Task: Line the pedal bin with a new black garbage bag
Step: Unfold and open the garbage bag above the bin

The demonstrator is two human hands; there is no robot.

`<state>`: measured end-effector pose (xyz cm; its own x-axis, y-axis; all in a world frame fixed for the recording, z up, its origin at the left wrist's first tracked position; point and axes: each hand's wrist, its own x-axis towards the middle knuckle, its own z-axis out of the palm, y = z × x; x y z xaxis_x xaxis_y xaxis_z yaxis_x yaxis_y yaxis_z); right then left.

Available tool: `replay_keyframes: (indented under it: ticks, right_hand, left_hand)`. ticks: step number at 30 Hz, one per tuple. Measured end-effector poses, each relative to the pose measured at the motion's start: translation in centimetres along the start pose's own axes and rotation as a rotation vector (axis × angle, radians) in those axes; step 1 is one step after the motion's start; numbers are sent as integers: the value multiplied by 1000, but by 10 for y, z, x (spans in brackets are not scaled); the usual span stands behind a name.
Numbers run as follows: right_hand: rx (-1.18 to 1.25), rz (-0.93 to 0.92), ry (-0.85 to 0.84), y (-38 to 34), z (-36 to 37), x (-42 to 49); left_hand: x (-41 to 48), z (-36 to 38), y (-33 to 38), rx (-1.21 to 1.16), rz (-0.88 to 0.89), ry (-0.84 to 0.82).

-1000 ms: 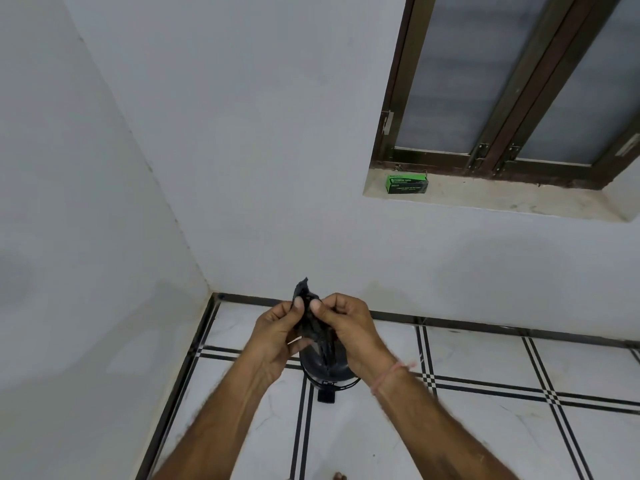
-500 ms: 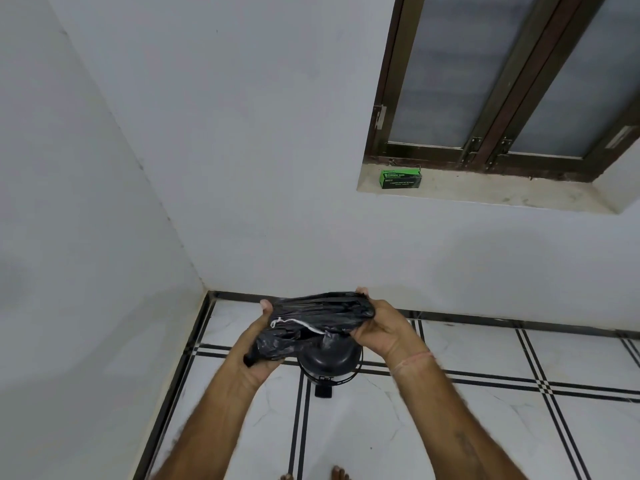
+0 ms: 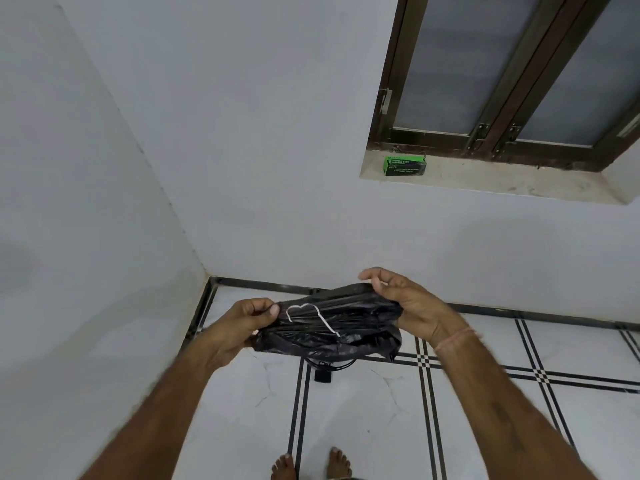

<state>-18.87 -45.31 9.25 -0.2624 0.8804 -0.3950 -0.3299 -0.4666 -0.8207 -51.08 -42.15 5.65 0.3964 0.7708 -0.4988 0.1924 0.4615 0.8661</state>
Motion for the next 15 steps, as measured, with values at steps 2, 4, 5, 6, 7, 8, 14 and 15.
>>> replay_keyframes:
  ticks: [2,4,5,6,7,8,14,15]
  right_hand:
    - [74,-27,20,5,1,-2]
    - [-19,-9,-42,16,5,-4]
    - [-154,9,-81,21,8,-6]
    - [-305,16,-115,28,8,-8]
    - [-425,16,-128,34,5,-7]
    - [-486,16,-113,38,1,-6]
    - [-294,19,252,31,-30,10]
    - [-163,-8,309,25,-35,12]
  left_hand:
    - [3,6,1,-166,-35,50]
    - [5,13,7,-371,-64,99]
    - [6,15,11,-470,-80,137]
    - [6,17,15,-562,-88,158]
    - [6,16,16,-639,-84,168]
    - [7,15,16,-684,-79,162]
    - [0,5,-14,-411,-40,25]
    - [-1,4,-20,-306,-52,-25]
